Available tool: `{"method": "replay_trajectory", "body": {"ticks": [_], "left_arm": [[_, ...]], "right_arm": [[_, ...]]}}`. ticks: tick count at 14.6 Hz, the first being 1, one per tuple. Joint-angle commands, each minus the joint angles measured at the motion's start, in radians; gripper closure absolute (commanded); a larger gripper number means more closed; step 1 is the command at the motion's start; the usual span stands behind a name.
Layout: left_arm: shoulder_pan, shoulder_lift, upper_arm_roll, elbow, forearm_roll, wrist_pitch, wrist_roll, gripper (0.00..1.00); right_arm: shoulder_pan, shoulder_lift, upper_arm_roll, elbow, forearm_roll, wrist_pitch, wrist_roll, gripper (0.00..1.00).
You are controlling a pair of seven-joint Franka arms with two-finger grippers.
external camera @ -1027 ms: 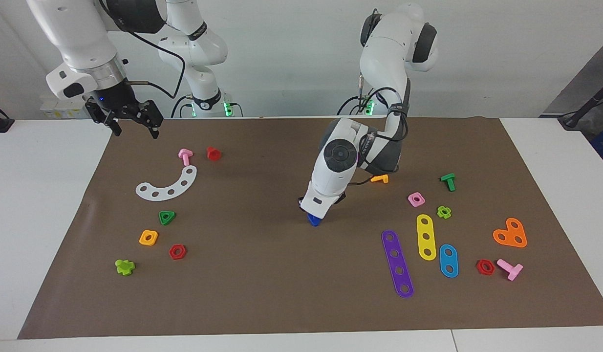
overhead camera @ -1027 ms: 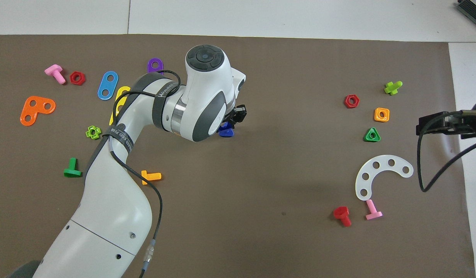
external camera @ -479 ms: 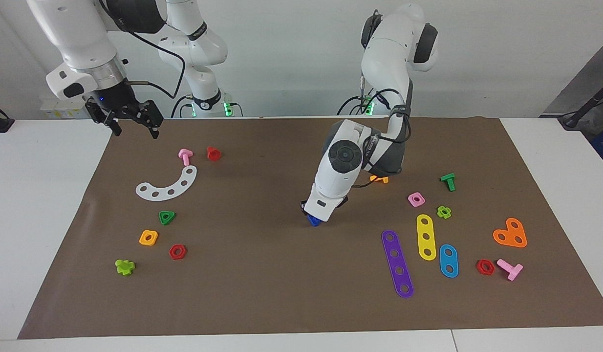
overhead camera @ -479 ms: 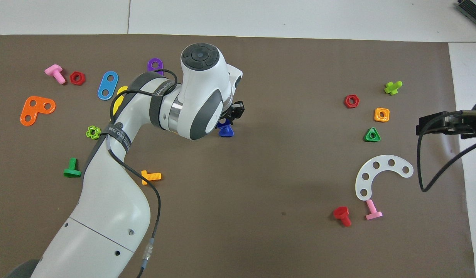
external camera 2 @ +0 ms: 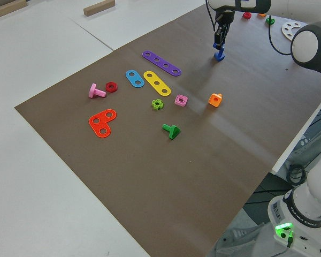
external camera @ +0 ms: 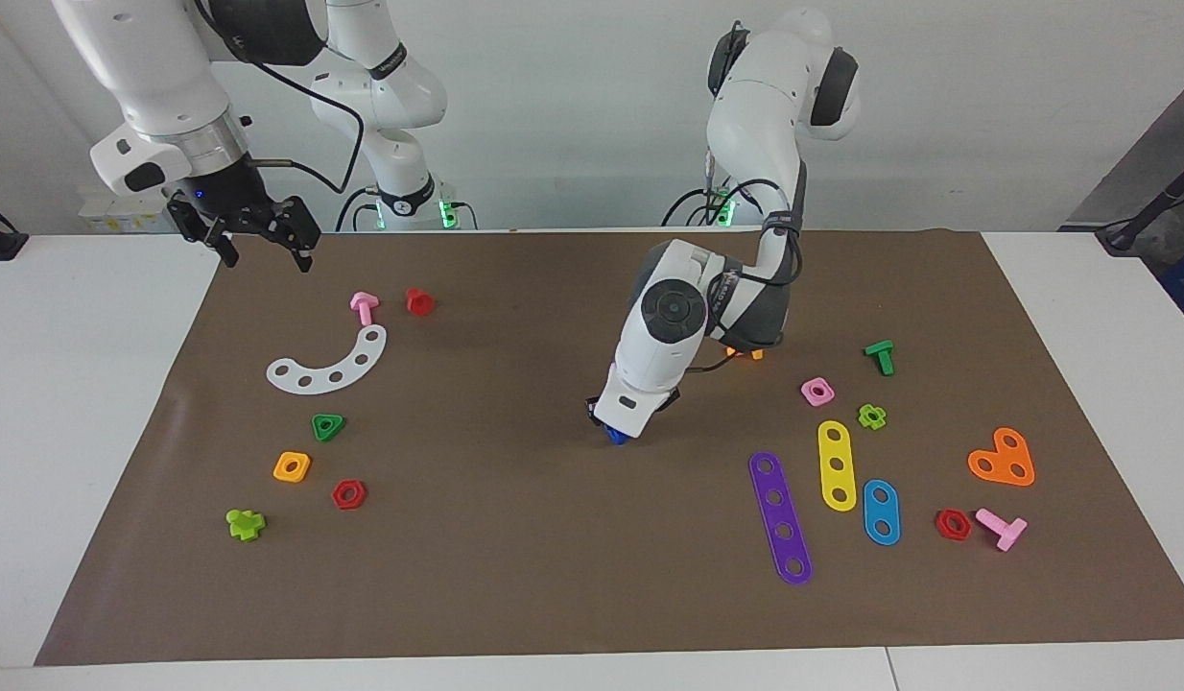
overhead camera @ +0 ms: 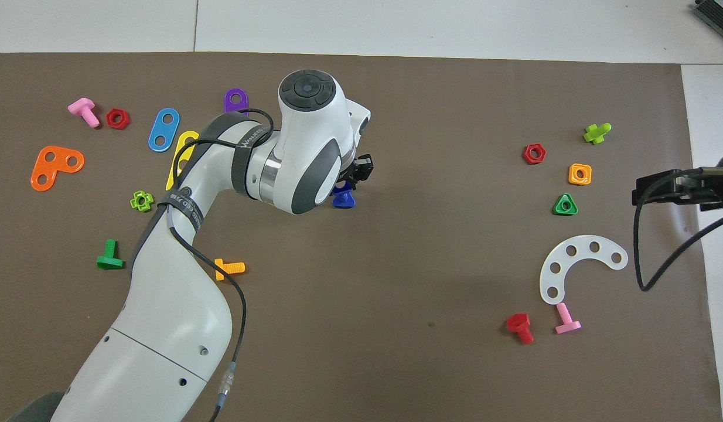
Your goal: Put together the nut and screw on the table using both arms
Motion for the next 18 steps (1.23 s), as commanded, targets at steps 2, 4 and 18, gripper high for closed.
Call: {"method": "replay_trajectory", "body": {"ticks": [2,4,18], "left_arm": [[-0.012,-0.016,0.009,-0.054,-0.009,0.026,-0.009,0.67],[-0.009,-0.017,0.009,-0.052,-0.006,0.004,-0.009,0.67],[-0.016,-0.016,0.006,-0.020,-0.035,0.001,-0.013,0.67]], "right_arm": [[-0.005,-0.019,0.004,-0.014,0.012,-0.007,0.008,0.00],[-0.005,-0.018,0.004,-0.014,0.011,-0.007,0.008,0.00],[-0.005,-0.018,0.004,-0.014,0.011,-0.007,0.008,0.00]]}}
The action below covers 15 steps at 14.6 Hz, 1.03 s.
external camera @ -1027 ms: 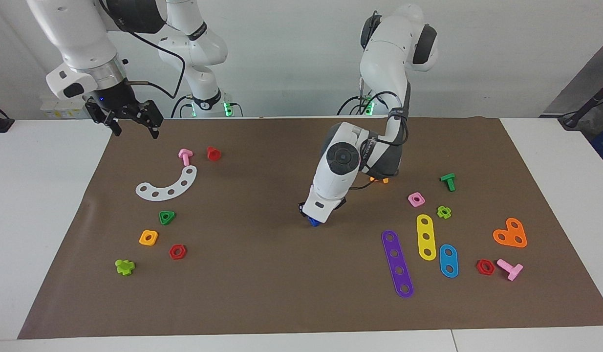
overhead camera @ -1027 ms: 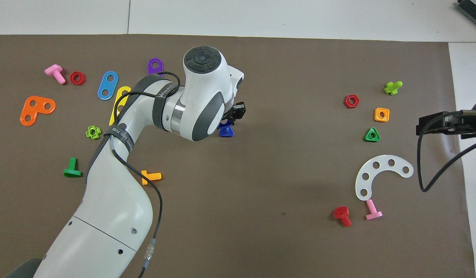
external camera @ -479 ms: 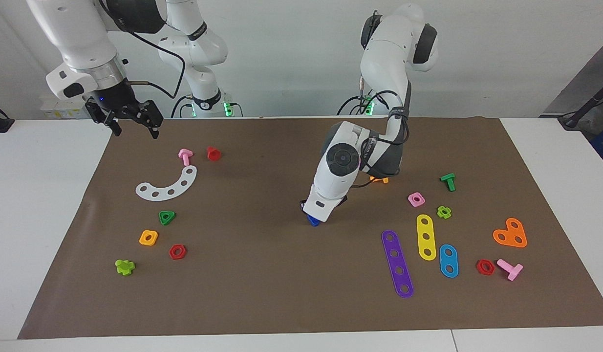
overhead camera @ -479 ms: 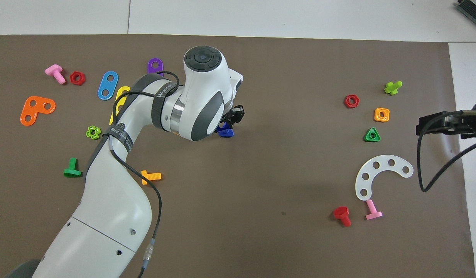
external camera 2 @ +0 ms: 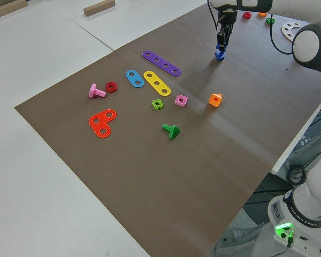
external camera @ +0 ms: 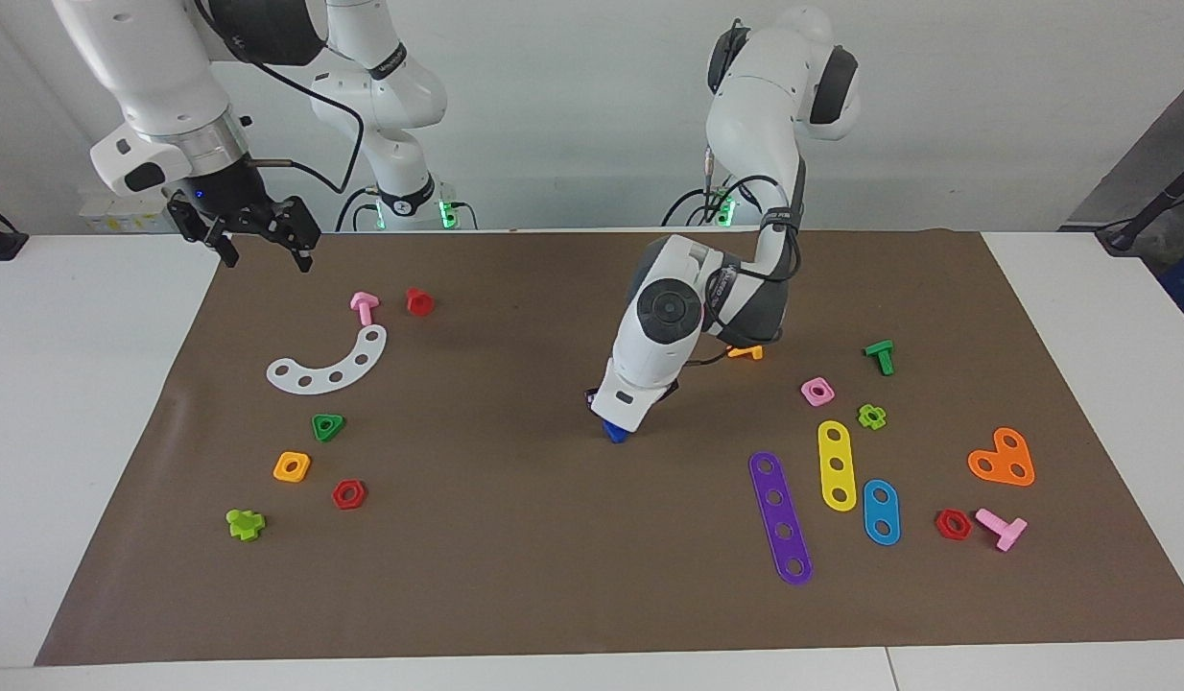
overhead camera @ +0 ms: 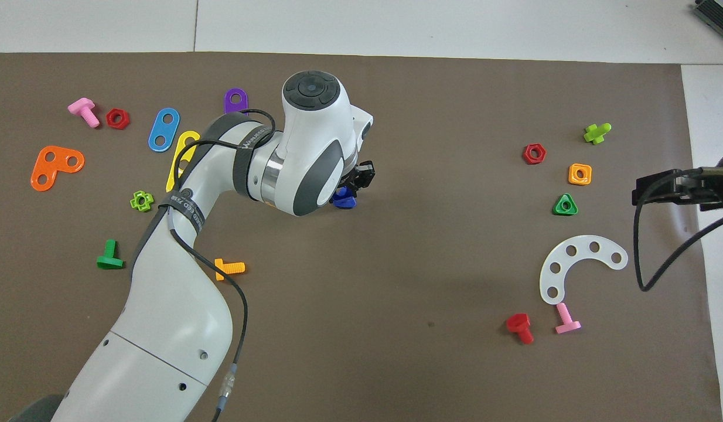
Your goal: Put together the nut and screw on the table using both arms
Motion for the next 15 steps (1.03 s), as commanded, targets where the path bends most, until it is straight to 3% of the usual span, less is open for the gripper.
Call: {"method": "replay_trajectory", "body": {"ticks": [1,15], "left_arm": [[-0.008,-0.008,0.008,-0.023,-0.025,0.058,-0.012,0.67],[-0.005,-0.007,0.006,-0.009,-0.025,-0.037,-0.018,0.67]], "right_arm": [[-0.006,-0.018,0.004,-0.014,0.011,-0.007,0.008,0.00],[-0.006,-0.018,0.004,-0.014,0.011,-0.007,0.008,0.00]]}}
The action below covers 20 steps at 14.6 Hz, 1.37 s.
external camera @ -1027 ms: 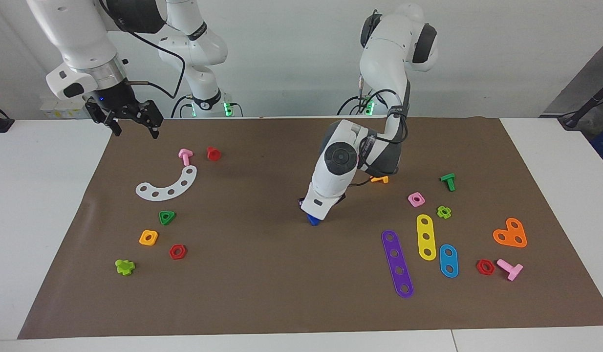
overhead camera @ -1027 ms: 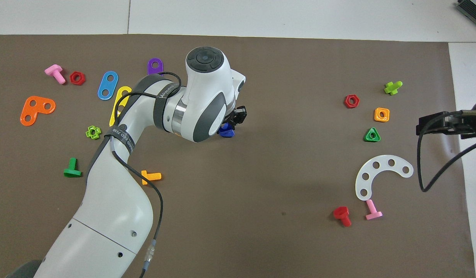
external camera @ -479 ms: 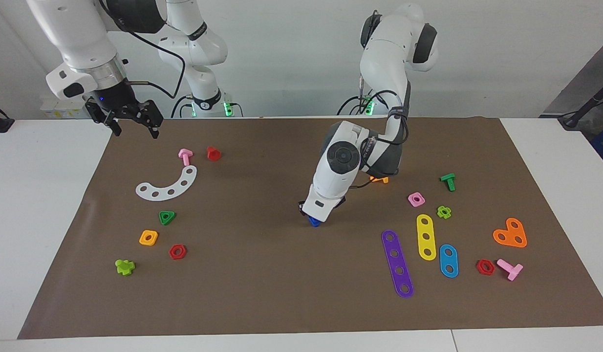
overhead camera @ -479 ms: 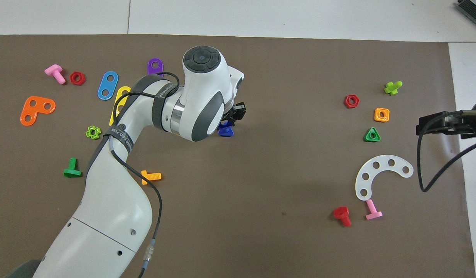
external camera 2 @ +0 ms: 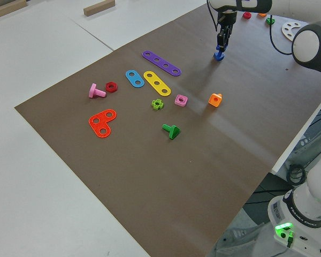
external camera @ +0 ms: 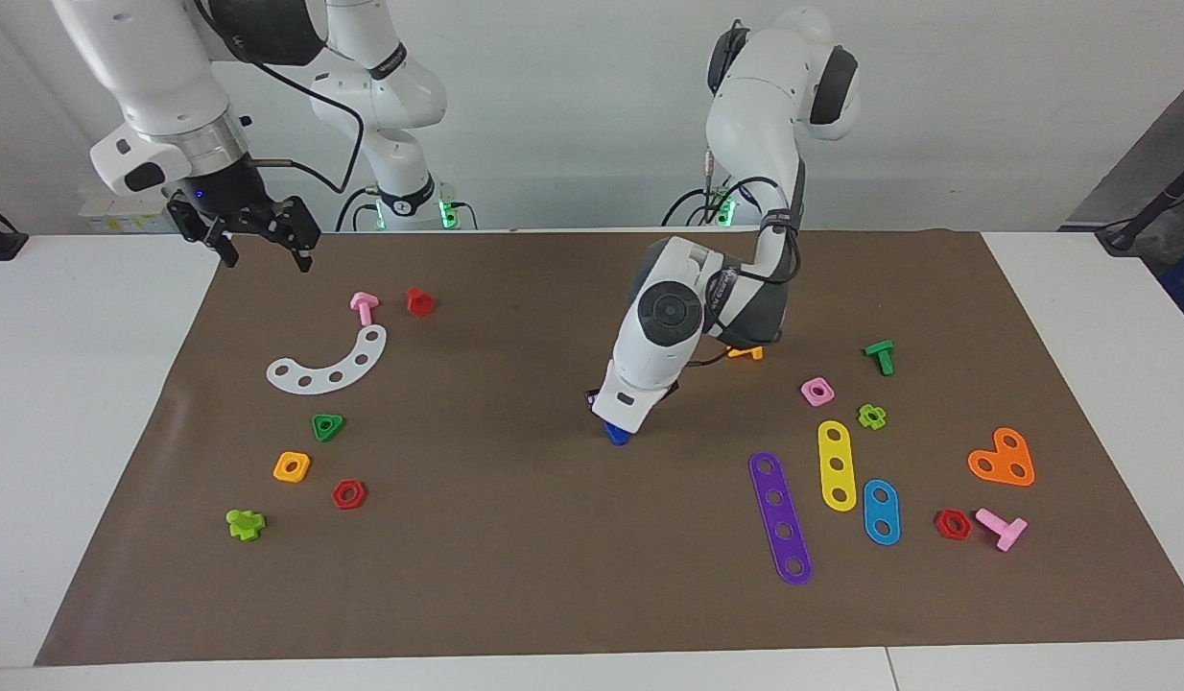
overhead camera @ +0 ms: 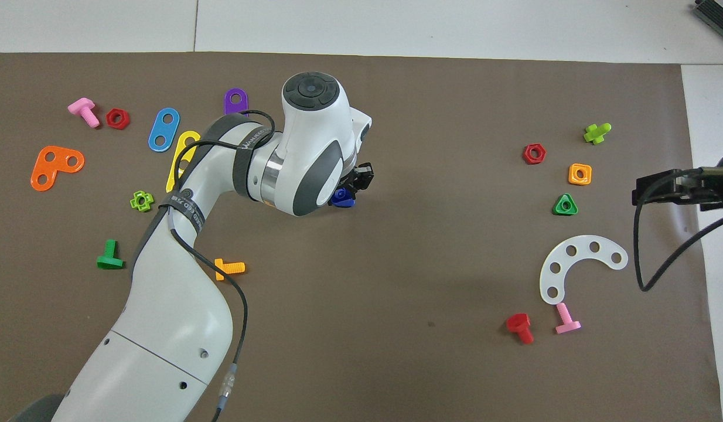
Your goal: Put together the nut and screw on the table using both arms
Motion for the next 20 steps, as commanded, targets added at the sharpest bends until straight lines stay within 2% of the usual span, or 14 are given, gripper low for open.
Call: {"method": "replay_trajectory", "body": {"ticks": [1,11,17,18,19,20], "left_arm": [[-0.008,-0.009,0.005,-0.005,-0.021,-0.015,-0.016,0.67],[-0.023,-0.017,0.011,-0.074,-0.008,0.124,-0.015,0.68],[-0.025,-0.035,0.014,-0.117,-0.005,0.135,-0.015,0.69],[-0.027,-0.037,0.014,-0.118,-0.006,0.135,-0.016,0.63],[-0.027,-0.037,0.016,-0.115,-0.005,0.135,-0.016,0.48],[-0.028,-0.037,0.016,-0.111,-0.006,0.137,-0.016,0.27]], "right_arm": [[-0.005,-0.018,0.004,-0.014,0.012,-0.007,0.008,0.00],[-0.005,-0.018,0.004,-0.014,0.011,-0.007,0.008,0.00],[-0.005,-0.018,0.004,-0.014,0.011,-0.007,0.008,0.00],[-0.005,-0.018,0.004,-0.014,0.011,-0.007,0.008,0.00],[-0.005,-0.018,0.004,-0.014,0.012,-0.007,0.008,0.00],[-0.005,-0.018,0.004,-0.014,0.011,-0.007,0.008,0.00]]}}
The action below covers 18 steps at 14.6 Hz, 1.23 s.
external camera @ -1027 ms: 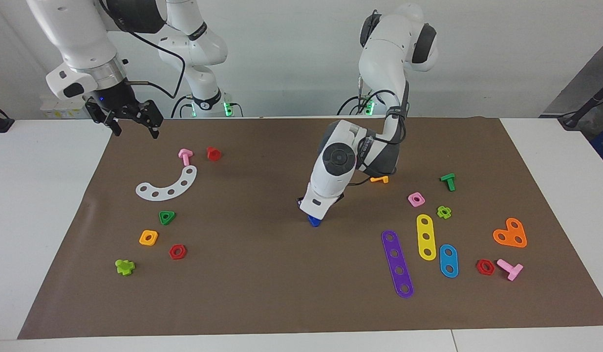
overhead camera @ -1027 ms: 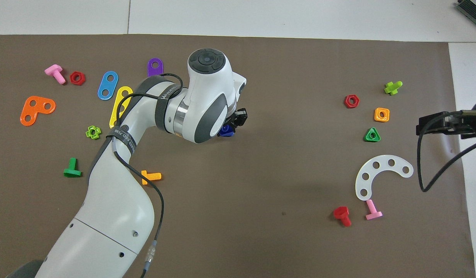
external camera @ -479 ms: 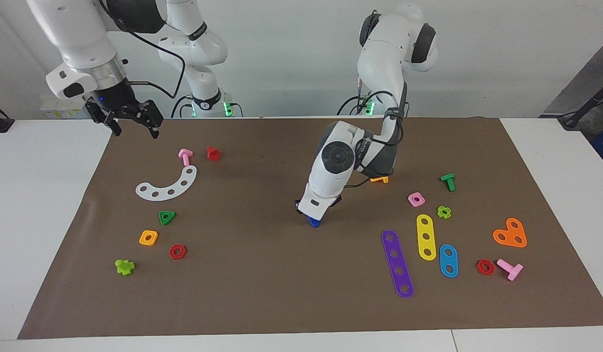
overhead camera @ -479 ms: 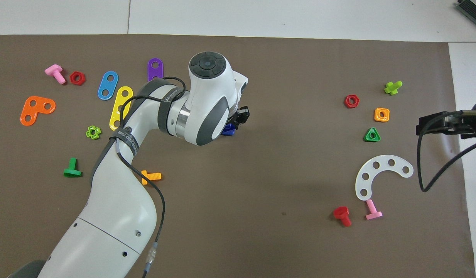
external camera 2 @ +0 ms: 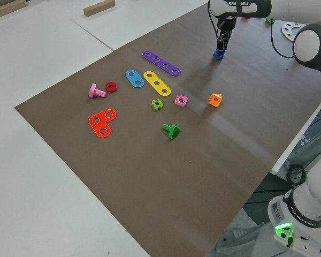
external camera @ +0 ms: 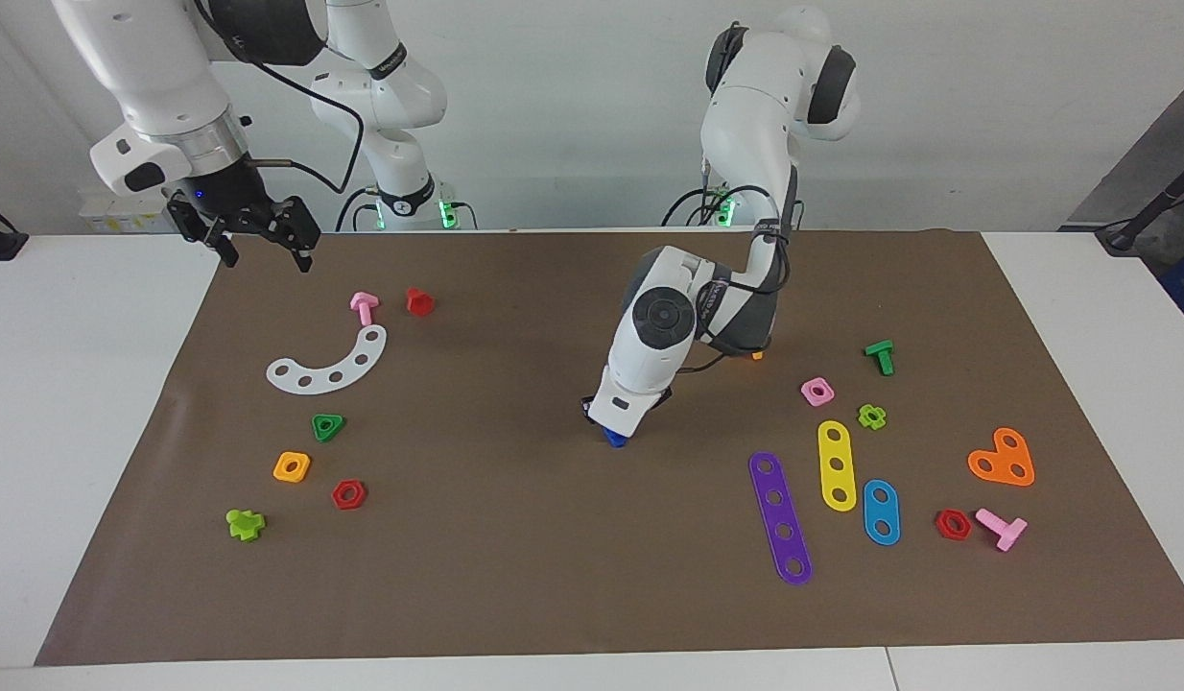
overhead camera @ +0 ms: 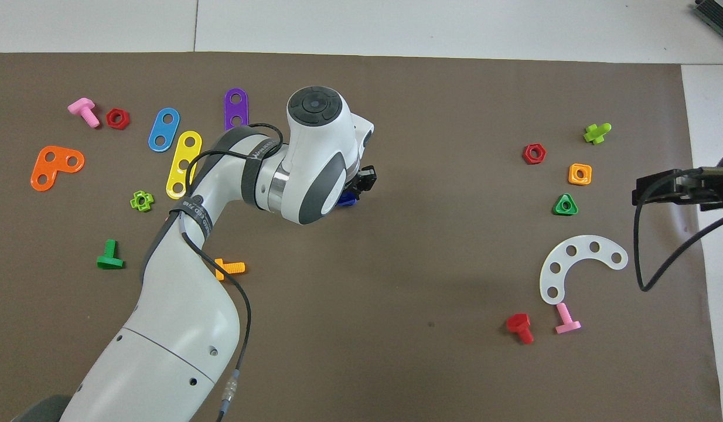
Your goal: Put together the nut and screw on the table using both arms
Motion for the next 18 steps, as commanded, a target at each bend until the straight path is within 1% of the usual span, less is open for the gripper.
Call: {"method": "replay_trajectory", "body": {"ticks": [1,4,5,7,9,12,15,17,18], "left_arm": [[-0.023,-0.036,0.020,-0.043,-0.005,0.021,-0.011,0.00],[-0.015,-0.036,0.025,-0.016,-0.009,-0.009,-0.009,0.00],[-0.008,-0.046,0.031,-0.007,-0.008,-0.028,-0.009,0.00],[0.032,-0.118,0.052,0.004,-0.006,-0.064,-0.006,0.00],[0.095,-0.222,0.054,-0.013,-0.003,-0.077,0.021,0.00],[0.219,-0.328,0.054,-0.051,0.037,-0.188,0.186,0.00],[0.342,-0.388,0.054,-0.088,0.106,-0.261,0.386,0.00],[0.418,-0.420,0.054,-0.105,0.118,-0.296,0.537,0.00],[0.454,-0.439,0.054,-0.111,0.118,-0.301,0.582,0.00]], "right_arm": [[-0.005,-0.019,0.004,-0.014,0.012,-0.007,0.008,0.00],[-0.005,-0.019,0.004,-0.014,0.011,-0.007,0.008,0.00],[-0.005,-0.018,0.004,-0.014,0.011,-0.007,0.008,0.00],[-0.005,-0.018,0.004,-0.015,0.011,-0.007,0.008,0.00],[-0.005,-0.019,0.004,-0.014,0.012,-0.007,0.008,0.00],[-0.005,-0.018,0.004,-0.014,0.011,-0.007,0.008,0.00],[-0.005,-0.018,0.004,-0.014,0.012,-0.007,0.008,0.00],[-0.005,-0.019,0.004,-0.014,0.011,-0.007,0.008,0.00],[-0.005,-0.019,0.004,-0.014,0.012,-0.007,0.008,0.00]]}}
